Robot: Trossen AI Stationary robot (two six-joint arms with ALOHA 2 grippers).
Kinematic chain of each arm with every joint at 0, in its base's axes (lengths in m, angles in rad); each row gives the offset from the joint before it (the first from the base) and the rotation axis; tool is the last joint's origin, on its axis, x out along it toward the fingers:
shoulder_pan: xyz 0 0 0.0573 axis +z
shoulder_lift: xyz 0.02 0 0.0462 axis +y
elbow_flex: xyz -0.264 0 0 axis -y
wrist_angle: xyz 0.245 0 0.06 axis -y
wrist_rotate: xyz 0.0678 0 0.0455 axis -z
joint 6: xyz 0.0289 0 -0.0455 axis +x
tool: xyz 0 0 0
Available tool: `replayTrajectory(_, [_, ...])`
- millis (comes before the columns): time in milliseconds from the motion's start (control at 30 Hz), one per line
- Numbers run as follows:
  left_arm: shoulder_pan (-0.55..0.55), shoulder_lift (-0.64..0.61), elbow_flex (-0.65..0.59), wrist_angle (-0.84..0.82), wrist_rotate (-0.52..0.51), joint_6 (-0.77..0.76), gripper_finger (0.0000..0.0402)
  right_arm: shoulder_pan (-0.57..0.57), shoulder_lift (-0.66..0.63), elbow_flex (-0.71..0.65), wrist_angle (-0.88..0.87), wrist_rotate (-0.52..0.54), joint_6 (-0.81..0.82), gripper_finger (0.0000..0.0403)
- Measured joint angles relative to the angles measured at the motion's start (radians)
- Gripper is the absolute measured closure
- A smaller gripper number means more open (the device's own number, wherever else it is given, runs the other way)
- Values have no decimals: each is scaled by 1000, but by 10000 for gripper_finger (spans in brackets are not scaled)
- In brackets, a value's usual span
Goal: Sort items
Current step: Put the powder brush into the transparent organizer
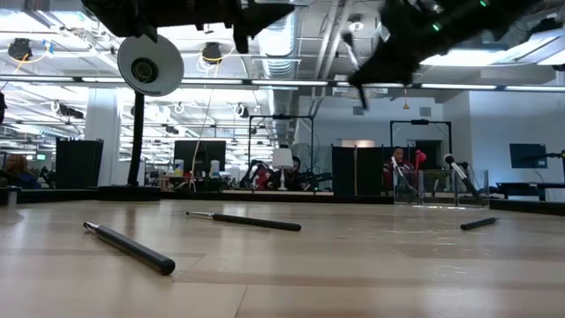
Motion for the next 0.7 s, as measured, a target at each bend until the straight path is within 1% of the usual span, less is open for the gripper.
replayTrajectory(67, [-2, 6, 0, -3, -24, -1, 212, -39, -78, -67, -12, 17, 24, 370])
replayTrajectory(133, [-15, 21, 0, -4, -25, -3, 216, -90, -171, -139, -15, 43, 46, 370])
replayTrajectory(233, [-33, 40, -1, -2, -18, -3, 225, -183, -295, -223, -14, 172, 77, 370])
replayTrajectory(333, [-48, 53, -1, -5, -24, 7, 234, -272, -376, -268, -36, 296, 99, 370])
replayTrajectory(433, [-60, 53, -1, -7, -19, 8, 241, -364, -414, -290, -78, 377, 141, 370])
replayTrajectory(533, [-66, 53, -1, -8, -22, 10, 247, -442, -425, -306, -117, 434, 181, 370])
replayTrajectory(700, [-66, 51, -1, -18, -22, 10, 254, -525, -421, -332, -159, 490, 226, 370])
